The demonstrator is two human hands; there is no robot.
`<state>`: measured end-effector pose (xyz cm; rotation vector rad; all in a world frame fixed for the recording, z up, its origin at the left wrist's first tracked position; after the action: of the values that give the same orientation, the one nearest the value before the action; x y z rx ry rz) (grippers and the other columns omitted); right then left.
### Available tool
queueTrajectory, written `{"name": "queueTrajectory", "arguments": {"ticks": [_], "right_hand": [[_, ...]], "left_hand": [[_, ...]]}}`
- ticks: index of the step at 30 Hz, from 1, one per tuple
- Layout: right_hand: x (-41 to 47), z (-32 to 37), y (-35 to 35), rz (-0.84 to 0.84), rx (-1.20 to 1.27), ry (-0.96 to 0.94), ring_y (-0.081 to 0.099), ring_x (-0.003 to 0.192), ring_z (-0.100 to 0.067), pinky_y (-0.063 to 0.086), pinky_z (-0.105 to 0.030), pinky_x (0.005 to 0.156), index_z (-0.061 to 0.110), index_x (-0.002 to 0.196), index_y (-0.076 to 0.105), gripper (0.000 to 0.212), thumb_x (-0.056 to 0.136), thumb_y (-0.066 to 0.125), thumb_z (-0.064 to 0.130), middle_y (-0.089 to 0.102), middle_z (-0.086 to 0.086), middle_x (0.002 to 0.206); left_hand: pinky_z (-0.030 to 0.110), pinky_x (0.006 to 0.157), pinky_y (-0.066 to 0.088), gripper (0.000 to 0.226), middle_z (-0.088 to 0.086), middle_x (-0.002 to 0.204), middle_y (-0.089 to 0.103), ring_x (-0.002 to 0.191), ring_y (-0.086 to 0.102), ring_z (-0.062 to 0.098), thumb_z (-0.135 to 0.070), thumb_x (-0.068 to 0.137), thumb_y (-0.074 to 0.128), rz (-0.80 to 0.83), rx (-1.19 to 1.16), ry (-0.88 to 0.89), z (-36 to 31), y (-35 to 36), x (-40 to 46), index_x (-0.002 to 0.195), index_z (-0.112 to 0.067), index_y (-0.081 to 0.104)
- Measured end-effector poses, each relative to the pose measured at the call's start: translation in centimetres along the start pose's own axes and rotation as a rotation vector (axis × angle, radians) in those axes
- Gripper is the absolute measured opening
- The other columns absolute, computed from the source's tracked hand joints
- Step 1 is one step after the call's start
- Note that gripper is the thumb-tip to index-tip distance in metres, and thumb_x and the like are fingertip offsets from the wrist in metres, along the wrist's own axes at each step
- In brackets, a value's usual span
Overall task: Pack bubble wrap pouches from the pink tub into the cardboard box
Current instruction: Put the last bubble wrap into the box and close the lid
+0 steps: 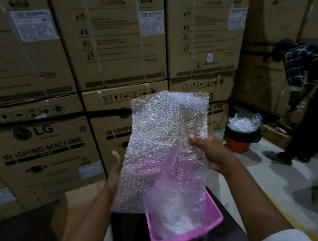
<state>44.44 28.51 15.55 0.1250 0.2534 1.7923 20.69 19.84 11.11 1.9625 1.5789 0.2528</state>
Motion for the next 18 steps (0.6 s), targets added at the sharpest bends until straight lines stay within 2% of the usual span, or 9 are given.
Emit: {"name": "queueTrajectory", "arguments": {"ticks": [3,5,6,8,10,11,13,16,18], "right_hand": [[-0.1,0.3,-0.3,-0.01,-0.158,-0.029,0.064,0.11,-0.028,0.05,-0.053,0.096,0.013,0.131,0.051,0.076,0.069,0.083,0.043,0.066,-0.011,0.122],[-0.5,0.7,-0.4,0.012,-0.193,-0.063,0.066,0.107,-0.027,0.047,-0.057,0.098,0.019,0.121,0.062,0.055,0.074,0.078,0.044,0.071,-0.006,0.114],[-0.8,1.0,-0.5,0.001,-0.203,-0.069,0.066,0.107,-0.027,0.047,-0.057,0.098,0.02,0.119,0.063,0.055,0.073,0.078,0.047,0.071,-0.005,0.112],[-1.1,1.2,-1.0,-0.025,-0.176,-0.073,0.065,0.108,-0.027,0.046,-0.055,0.099,0.019,0.118,0.063,0.067,0.063,0.083,0.053,0.071,-0.006,0.113],[-0.9,1.0,-1.7,-0.032,-0.112,-0.092,0.063,0.112,-0.028,0.044,-0.056,0.102,0.016,0.124,0.058,0.084,0.056,0.089,0.052,0.067,-0.01,0.119],[-0.9,1.1,-1.8,-0.04,-0.104,-0.1,0.062,0.113,-0.028,0.043,-0.056,0.102,0.015,0.128,0.054,0.09,0.054,0.09,0.052,0.065,-0.011,0.123],[-1.7,1.9,-1.1,-0.041,-0.107,-0.11,0.062,0.114,-0.028,0.045,-0.055,0.101,0.014,0.133,0.049,0.093,0.056,0.09,0.047,0.062,-0.013,0.126],[-2.5,2.5,0.1,0.054,-0.073,-0.082,0.063,0.11,-0.03,0.051,-0.047,0.095,0.021,0.14,0.039,0.086,0.065,0.081,0.015,0.061,-0.012,0.12],[-2.6,2.1,0.0,0.064,-0.068,-0.051,0.066,0.102,-0.03,0.055,-0.044,0.089,0.037,0.148,0.021,0.105,0.068,0.076,-0.002,0.054,-0.01,0.116]], "left_hand": [[0.056,0.106,0.038,0.1,0.028,0.134,0.052,0.126,0.049,0.042,-0.08,0.073,0.045,0.074,0.115,0.108,-3.0,4.0,-1.0,0.131,0.001,0.055],[0.03,0.08,0.057,0.066,0.024,0.1,0.068,0.092,0.069,0.028,-0.057,0.078,0.061,-0.005,0.359,0.114,-5.4,5.0,-1.5,0.097,0.006,0.069],[0.022,0.066,0.055,0.045,0.016,0.089,0.069,0.077,0.067,0.022,-0.042,0.082,0.066,-0.046,0.528,0.129,-6.3,4.8,-1.3,0.089,0.002,0.068],[0.019,0.054,0.049,0.023,0.004,0.076,0.07,0.066,0.062,0.014,-0.025,0.085,0.069,-0.172,0.779,0.172,-7.5,4.1,-1.0,0.09,-0.003,0.067],[0.017,0.047,0.044,0.017,-0.003,0.062,0.068,0.052,0.059,0.005,-0.019,0.084,0.071,-0.261,0.807,0.242,-8.2,3.2,-0.9,0.092,-0.005,0.066],[0.017,0.047,0.045,0.02,-0.002,0.063,0.07,0.052,0.06,0.004,-0.019,0.083,0.072,-0.301,0.793,0.287,-8.4,3.1,-1.0,0.095,-0.005,0.065],[0.025,0.059,0.053,0.037,0.008,0.088,0.075,0.068,0.067,0.011,-0.023,0.077,0.078,-0.355,0.757,0.369,-8.8,2.6,-1.1,0.107,-0.009,0.062],[0.025,0.065,0.056,0.049,0.01,0.11,0.068,0.087,0.07,0.016,-0.021,0.077,0.078,-0.432,0.67,0.5,-9.4,2.5,-1.9,0.119,-0.016,0.053],[0.023,0.064,0.057,0.069,0.012,0.11,0.067,0.089,0.07,0.015,-0.018,0.078,0.077,-0.469,0.615,0.592,-10.0,2.7,-2.5,0.135,-0.026,0.04]]}}
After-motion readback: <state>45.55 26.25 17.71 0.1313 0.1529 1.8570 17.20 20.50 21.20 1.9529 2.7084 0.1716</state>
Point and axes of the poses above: each hand's wrist, its own x-axis towards the middle knuckle, its own y-axis out of the palm, z = x × y, the point moved 7 cm from there along x, towards the middle knuckle
